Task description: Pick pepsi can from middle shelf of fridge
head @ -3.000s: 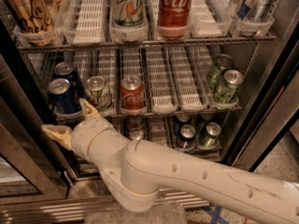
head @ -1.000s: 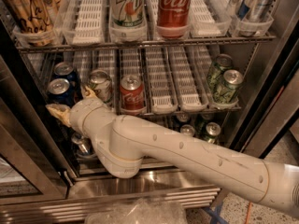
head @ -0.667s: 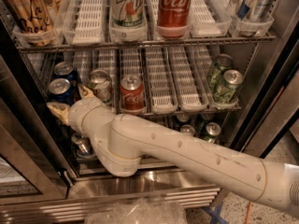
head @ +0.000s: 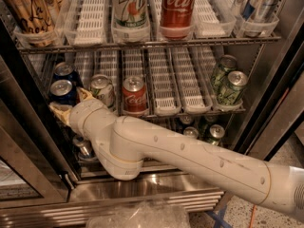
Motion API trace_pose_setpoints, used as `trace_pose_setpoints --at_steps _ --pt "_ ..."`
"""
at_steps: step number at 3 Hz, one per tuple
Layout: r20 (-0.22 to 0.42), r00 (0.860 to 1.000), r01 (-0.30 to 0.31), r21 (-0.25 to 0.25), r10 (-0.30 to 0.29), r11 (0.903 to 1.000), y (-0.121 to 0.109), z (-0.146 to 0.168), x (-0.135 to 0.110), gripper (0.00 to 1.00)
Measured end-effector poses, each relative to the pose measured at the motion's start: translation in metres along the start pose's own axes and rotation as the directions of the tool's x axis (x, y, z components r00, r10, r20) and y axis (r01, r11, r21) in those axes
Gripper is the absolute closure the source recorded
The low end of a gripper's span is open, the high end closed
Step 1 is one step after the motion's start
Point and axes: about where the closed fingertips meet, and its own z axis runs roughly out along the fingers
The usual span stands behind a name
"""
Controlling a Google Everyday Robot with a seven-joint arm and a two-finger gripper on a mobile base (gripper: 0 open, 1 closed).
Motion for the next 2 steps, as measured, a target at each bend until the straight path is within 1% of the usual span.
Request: trace_pose_setpoints --at_steps 1,2 --pt "-0.004 1.000 0.006 -0.006 -0.006 1.0000 0.0044 -0.0066 -0.0055 1.00" --pt "-0.004 1.000 0.005 -0.006 -0.006 1.0000 0.0044 -0.0067 -0.0056 1.00"
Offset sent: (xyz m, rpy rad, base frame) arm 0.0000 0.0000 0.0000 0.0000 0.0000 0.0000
